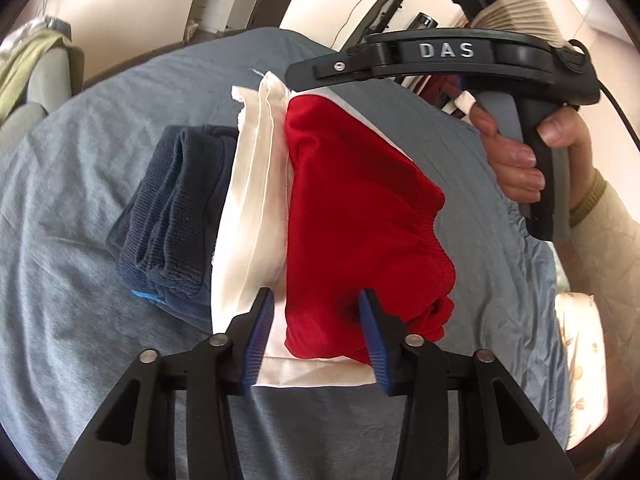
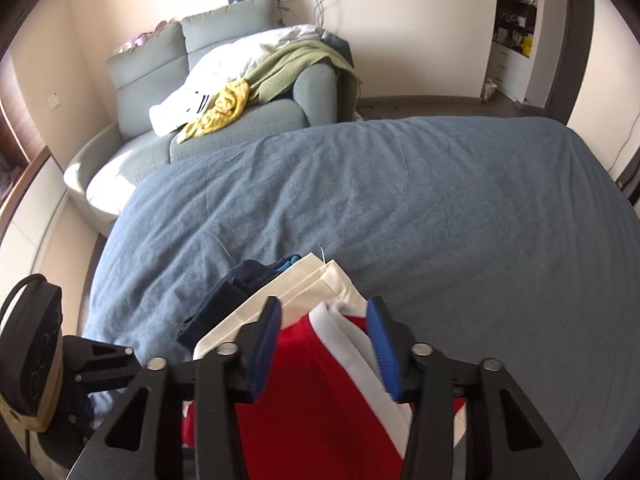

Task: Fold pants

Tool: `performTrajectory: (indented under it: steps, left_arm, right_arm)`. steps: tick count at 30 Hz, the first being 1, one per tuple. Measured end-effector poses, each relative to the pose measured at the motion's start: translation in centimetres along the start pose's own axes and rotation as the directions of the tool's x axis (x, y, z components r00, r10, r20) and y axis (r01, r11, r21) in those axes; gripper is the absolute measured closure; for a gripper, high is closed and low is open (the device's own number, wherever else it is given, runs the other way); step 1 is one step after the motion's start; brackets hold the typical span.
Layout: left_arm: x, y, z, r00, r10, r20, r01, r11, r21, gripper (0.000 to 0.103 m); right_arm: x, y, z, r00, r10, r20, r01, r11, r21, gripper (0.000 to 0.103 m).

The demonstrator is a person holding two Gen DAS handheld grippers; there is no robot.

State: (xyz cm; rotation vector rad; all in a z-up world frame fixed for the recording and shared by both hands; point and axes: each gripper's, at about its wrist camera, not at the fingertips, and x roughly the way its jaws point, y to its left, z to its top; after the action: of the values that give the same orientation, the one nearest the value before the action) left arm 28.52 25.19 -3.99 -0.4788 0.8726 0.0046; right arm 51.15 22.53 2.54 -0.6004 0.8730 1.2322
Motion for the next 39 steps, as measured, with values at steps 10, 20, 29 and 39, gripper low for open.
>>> performTrajectory:
  steps: [10, 20, 29, 39]
  left_arm:
    - [0.7, 0.4, 0.0, 1.000, -0.021, -0.006, 0.021, 1.000, 0.009, 0.088]
    - [0.4, 0.6, -0.3, 1.000, -0.011, 0.002, 0.011, 1.000, 0.004, 0.091]
    - [-0.5, 1.2, -0.1, 0.999, 0.050, 0.006, -0.050, 0.998, -0.030, 0.065]
    - [-5.7, -2.1, 0.8, 0.970, 0.156, 0.188, -0.179, 0.977, 0.116, 0.041]
  right_arm:
    - [1.7, -1.3, 0.1, 0.997, 0.043, -0.062, -0.043, 0.999, 0.003, 0.086]
    - [0.7, -2.4, -0.1, 0.999, -0.029, 0.026, 0.026, 0.995, 0.096, 0.096]
    - [0.3, -3.5, 0.0, 0.981, -0.189, 0.049, 0.179, 0.970, 0.163, 0.075]
    - [-7.4, -1.4, -4.8, 0.901, -0.402, 0.162, 0.329, 0.878, 0.349, 0.045]
